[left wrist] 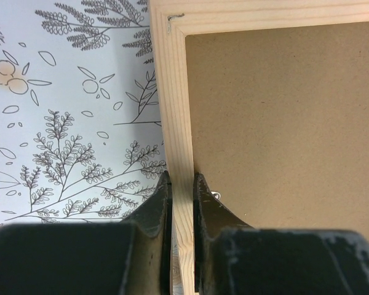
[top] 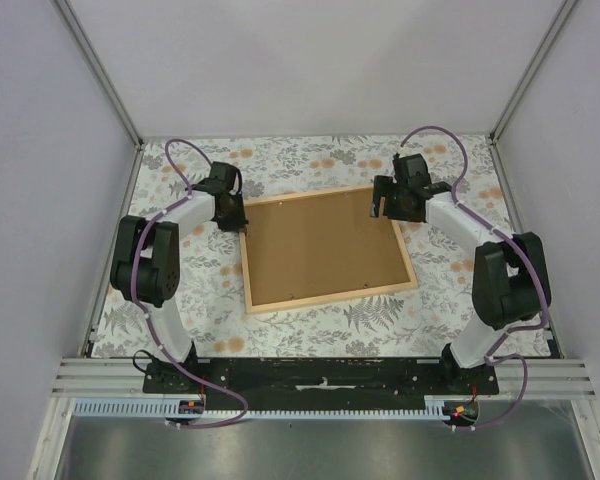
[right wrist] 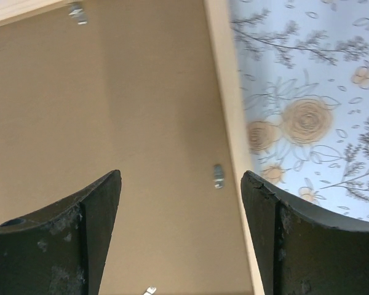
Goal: Put the photo into the frame
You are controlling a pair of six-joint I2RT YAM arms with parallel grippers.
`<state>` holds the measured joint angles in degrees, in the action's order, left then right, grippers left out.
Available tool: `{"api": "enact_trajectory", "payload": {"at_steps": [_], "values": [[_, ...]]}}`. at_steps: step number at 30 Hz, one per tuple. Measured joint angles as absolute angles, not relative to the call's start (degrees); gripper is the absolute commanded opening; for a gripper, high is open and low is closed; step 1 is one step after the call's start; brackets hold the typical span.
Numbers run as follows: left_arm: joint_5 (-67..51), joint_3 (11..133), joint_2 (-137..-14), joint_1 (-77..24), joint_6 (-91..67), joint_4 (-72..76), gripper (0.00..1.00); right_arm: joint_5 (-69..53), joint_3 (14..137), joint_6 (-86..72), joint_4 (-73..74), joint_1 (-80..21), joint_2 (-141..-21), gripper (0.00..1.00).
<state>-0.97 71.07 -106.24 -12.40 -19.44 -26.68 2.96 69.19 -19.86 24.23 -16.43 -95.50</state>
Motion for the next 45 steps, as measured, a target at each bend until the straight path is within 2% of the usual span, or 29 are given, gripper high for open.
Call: {"api": "enact_trajectory", "payload": {"at_steps": [10,15,26,32,41,45], "values": [[-1.2,71.1,-107.5,-12.4,-19.4,-27.3,0.05,5.9,69.3,-18.2,25.7,-12.4,-102.1,0.84],[-1.1,71.1,-107.6,-12.4,-19.4,-27.3,0.02,4.8,66.6,-18.2,25.1,-12.4,-102.1,0.79],[-1.1,71.2,-107.6,-12.4,-19.5,-27.3,0.02,4.3,63.6,-19.1,25.1,-12.5,-102.0,0.54],[-0.6,71.2,-107.6,-12.4,-19.7,-27.3,0.02,4.4,63.7,-19.6,25.5,-12.4,-102.0,0.43],[0.1,71.2,-107.6,-12.4,-20.6,-27.2,0.02,4.4,64.1,-20.3,26.6,-11.9,-101.9,0.17],[0.4,71.2,-107.6,-12.4,-20.7,-27.2,0.02,4.3,64.7,-20.6,27.6,-11.9,-102.0,0.09]]}}
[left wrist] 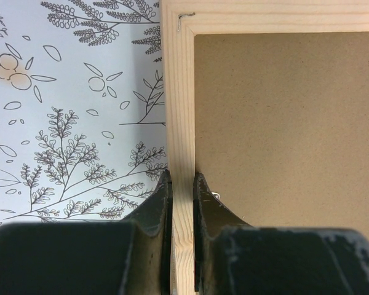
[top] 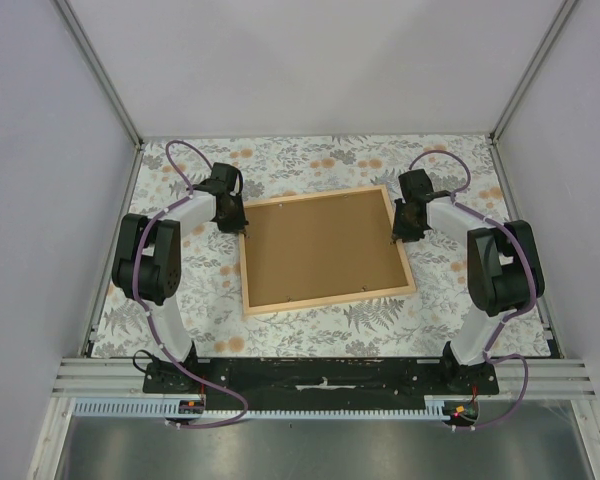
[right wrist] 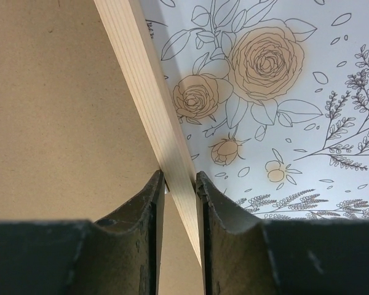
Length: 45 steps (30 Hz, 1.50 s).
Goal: Put the photo into the frame
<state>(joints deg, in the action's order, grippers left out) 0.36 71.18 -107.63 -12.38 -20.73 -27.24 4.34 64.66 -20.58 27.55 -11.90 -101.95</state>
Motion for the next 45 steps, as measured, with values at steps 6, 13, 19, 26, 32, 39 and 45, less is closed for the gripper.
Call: {"api": "enact_trajectory", "payload": {"at_steps": [6,13,19,26,32,39,45], "values": [[0.5,71.2,-107.6,-12.4,-20.9,-27.2,0.02,3.9,64.9,-20.6,28.4,-11.9,-102.0,0.0],[0.6,71.1,-107.6,-12.4,-21.1,-27.0,0.03,3.9,64.9,-20.5,28.5,-11.9,-102.0,0.0],[0.6,70.8,-107.5,-12.4,-21.5,-26.7,0.1,3.9,64.9,-20.6,28.6,-11.9,-102.0,0.0],[1.2,68.6,-106.2,-12.4,-22.4,-24.1,0.11,3.9,65.0,-20.7,28.7,-11.9,-102.0,0.0],[1.7,66.8,-105.3,-12.6,-23.3,-22.0,0.04,3.8,65.3,-21.1,29.2,-11.9,-102.1,0.0],[3.5,64.9,-104.3,-13.1,-24.7,-19.7,0.02,3.7,66.0,-21.5,30.1,-11.9,-102.6,0.0],[4.3,63.6,-103.6,-13.3,-25.2,-18.2,0.02,3.7,66.5,-21.6,30.6,-11.9,-102.9,0.0]]}}
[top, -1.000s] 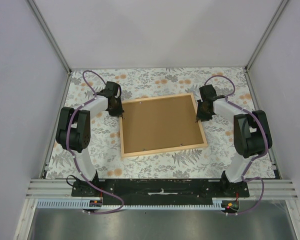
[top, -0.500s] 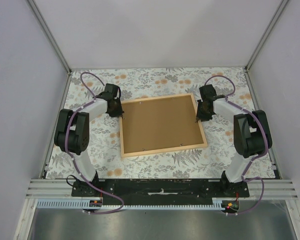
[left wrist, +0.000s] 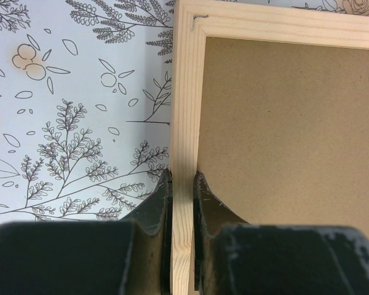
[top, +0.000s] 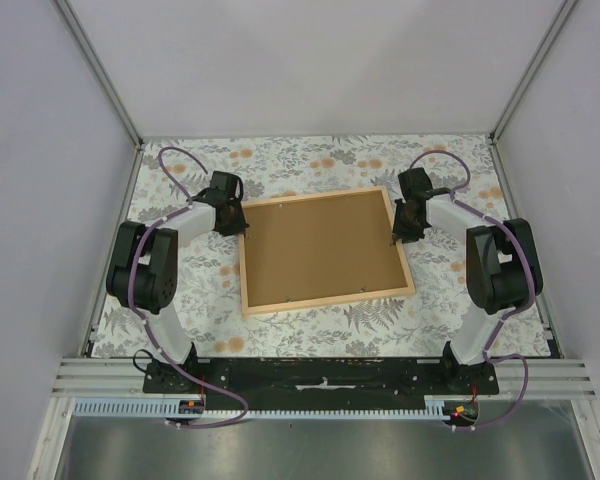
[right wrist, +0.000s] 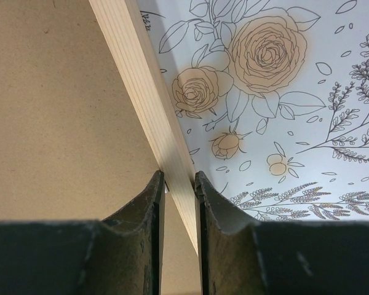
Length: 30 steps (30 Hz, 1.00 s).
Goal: Put the photo into the frame
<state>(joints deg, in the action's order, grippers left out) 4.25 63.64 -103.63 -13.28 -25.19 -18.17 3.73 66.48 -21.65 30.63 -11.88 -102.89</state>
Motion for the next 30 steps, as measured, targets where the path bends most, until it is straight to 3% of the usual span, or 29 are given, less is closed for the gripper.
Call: {"api": "enact_trajectory", "payload": {"at_steps": [19,30], "values": [[3.9,63.3,-103.4,-13.3,-25.3,-17.7,0.02,3.7,66.6,-21.9,30.9,-11.9,-103.0,0.0],[3.5,63.3,-103.4,-13.2,-25.2,-17.7,0.15,3.7,66.9,-22.0,31.3,-11.9,-103.1,0.0]]}}
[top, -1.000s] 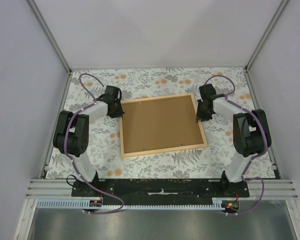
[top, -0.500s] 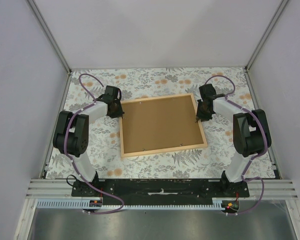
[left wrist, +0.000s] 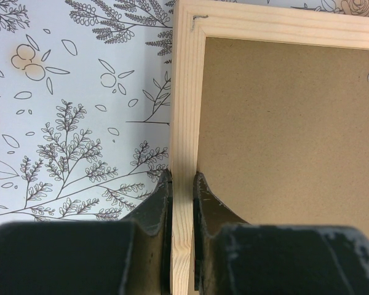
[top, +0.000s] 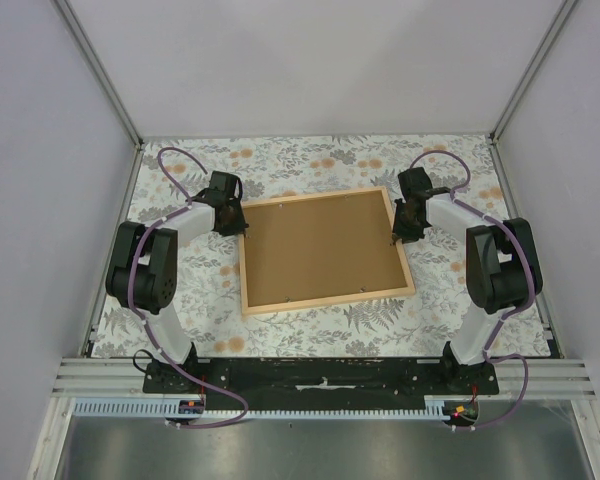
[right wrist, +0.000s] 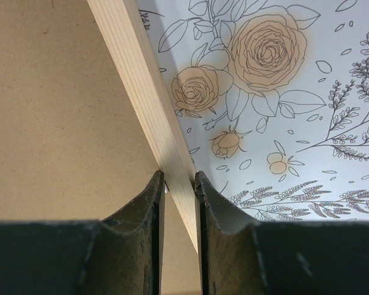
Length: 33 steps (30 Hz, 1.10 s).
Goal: Put the photo into the frame
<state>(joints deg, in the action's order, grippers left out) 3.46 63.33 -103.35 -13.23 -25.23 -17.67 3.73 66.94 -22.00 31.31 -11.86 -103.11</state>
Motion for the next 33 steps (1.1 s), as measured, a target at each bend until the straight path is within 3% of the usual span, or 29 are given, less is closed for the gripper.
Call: {"api": "enact_trajectory", "payload": {"at_steps": [6,15,20,30,32,33], "values": [[3.5,63.4,-103.3,-13.2,-25.2,-17.7,0.25,3.7,67.2,-21.9,31.6,-11.9,-103.2,0.0],[3.4,66.1,-103.2,-12.8,-25.0,-19.9,0.63,2.4,68.2,-21.9,32.6,-11.9,-103.9,0.0],[3.6,67.9,-101.2,-12.8,-24.5,-20.9,0.71,2.2,68.8,-21.8,33.1,-12.0,-104.2,0.01],[0.4,67.3,-92.4,-14.8,-23.5,-21.5,0.75,1.4,75.0,-19.8,35.0,-12.0,-108.3,0.23],[-0.2,66.1,-89.9,-17.3,-23.0,-22.1,0.75,1.3,77.0,-19.2,35.4,-11.9,-109.5,0.33],[-0.3,65.5,-88.9,-18.6,-22.9,-22.3,0.75,1.2,77.9,-18.9,35.6,-11.8,-110.1,0.42]]}}
